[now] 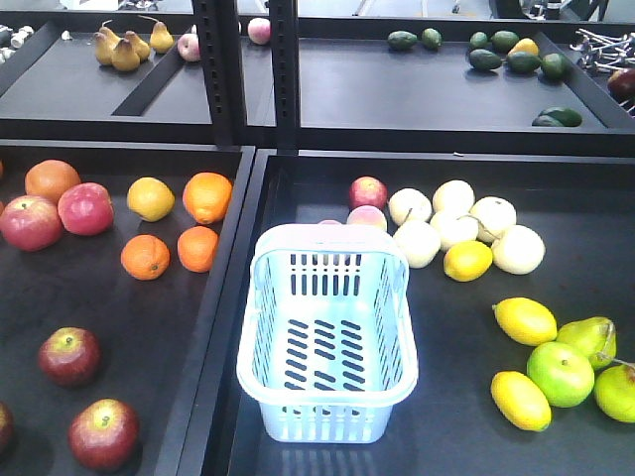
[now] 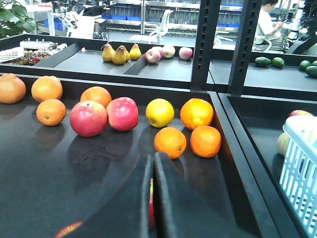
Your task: Pick three apples into basket with both arms
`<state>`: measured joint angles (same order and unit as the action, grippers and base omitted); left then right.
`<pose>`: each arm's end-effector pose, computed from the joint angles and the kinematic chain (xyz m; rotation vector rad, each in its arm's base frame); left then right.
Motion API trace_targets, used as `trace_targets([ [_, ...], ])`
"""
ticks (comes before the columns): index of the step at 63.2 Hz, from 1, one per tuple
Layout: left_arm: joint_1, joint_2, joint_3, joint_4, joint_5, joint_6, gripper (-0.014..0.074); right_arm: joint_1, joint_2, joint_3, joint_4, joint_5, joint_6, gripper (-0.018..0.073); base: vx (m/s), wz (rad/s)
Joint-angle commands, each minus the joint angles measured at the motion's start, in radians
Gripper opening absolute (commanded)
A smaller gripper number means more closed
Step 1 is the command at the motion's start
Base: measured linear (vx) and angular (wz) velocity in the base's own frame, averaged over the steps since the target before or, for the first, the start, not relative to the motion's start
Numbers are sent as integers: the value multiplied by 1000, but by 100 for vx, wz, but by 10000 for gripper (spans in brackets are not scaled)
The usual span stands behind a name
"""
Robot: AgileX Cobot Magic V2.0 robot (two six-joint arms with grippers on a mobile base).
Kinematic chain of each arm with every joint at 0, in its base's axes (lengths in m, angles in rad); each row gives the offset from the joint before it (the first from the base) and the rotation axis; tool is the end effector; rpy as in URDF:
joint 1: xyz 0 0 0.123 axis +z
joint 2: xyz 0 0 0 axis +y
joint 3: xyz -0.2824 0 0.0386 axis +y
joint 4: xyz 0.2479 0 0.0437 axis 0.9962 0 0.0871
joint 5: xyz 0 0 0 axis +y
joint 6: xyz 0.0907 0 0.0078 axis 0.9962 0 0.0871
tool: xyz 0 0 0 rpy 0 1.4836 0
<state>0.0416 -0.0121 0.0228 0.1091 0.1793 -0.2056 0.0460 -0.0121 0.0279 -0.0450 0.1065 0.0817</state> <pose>0.0559 0.0041 0.1899 -0.1315 1.6674 -0.0265 0.0566 0.0022 0.1946 -0.0036 1.6061 0.0605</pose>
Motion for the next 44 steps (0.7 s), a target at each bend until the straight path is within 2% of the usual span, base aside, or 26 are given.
trace_targets([
  [1, 0, -16, 8, 2, -71, -9, -6, -7, -13, 14, -11, -68, -5, -4, 1, -1],
  [44, 0, -16, 8, 2, -71, -9, -6, -7, -13, 14, -11, -68, -5, -4, 2, 0],
])
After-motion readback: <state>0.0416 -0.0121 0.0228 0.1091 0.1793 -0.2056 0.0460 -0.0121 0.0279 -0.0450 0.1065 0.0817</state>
